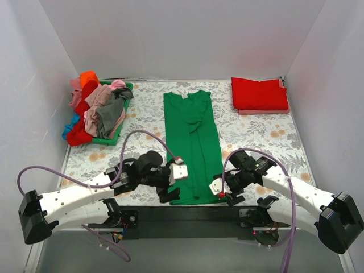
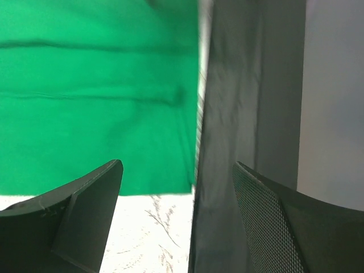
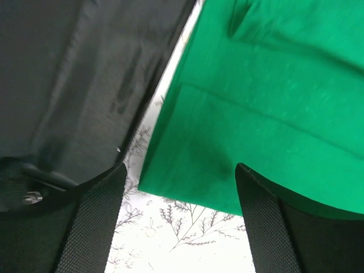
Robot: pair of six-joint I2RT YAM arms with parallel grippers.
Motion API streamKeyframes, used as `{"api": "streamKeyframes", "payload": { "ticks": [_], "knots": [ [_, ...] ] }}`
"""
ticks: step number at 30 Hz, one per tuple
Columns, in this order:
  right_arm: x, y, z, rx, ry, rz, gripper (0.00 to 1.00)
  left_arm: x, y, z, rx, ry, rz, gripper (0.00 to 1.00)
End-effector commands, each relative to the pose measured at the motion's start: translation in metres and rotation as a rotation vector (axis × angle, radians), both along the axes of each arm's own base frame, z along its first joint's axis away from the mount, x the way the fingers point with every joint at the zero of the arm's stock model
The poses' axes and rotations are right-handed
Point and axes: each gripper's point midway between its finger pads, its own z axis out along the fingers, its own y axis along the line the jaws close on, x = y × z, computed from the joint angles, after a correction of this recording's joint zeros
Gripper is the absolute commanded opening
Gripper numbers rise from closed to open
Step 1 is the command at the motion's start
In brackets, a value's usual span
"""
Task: Fold and stack the t-shirts
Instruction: Fold the tshirt
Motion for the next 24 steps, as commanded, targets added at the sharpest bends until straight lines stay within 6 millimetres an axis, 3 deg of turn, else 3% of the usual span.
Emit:
{"api": "streamKeyframes", "payload": {
  "ticks": [1,5,14,24],
  "knots": [
    [0.019,-0.002,-0.014,-0.063,-0.109,-0.037,0.82,-0.013,0.002,-0.025,0.077,-0.16,-0.145,0.77],
    [0.014,0.001,-0.024,-0.075,-0.103,-0.03,0.78,-0.021,0.001,-0.056,0.144,-0.191,-0.144,0.77],
    [0.01,0.001,-0.034,-0.088,-0.114,-0.034,0.66,-0.028,-0.004,-0.096,0.219,-0.216,-0.204,0.77],
    [0.008,-0.001,-0.035,-0.09,-0.112,-0.038,0.59,-0.007,0.013,-0.125,0.32,-0.302,-0.135,0.75]
  ]
}}
